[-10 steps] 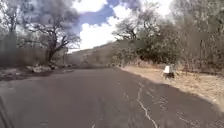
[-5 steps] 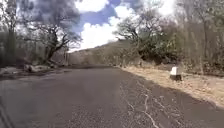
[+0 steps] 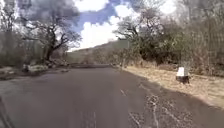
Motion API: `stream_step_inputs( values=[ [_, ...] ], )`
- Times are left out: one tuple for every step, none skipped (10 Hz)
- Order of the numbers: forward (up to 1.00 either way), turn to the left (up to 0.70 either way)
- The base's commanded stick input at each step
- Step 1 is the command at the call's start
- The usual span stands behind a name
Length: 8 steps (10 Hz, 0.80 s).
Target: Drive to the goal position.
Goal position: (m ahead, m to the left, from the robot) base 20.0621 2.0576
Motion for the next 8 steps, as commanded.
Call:
stream_step_inputs(
  values=[
    [0.7,0.0],
    [0.7,0.0],
    [0.7,0.0],
    [0.7,0.0],
    [0.7,0.0],
    [0.7,0.0],
    [0.7,0.0],
    [0.7,0.0]
  ],
)
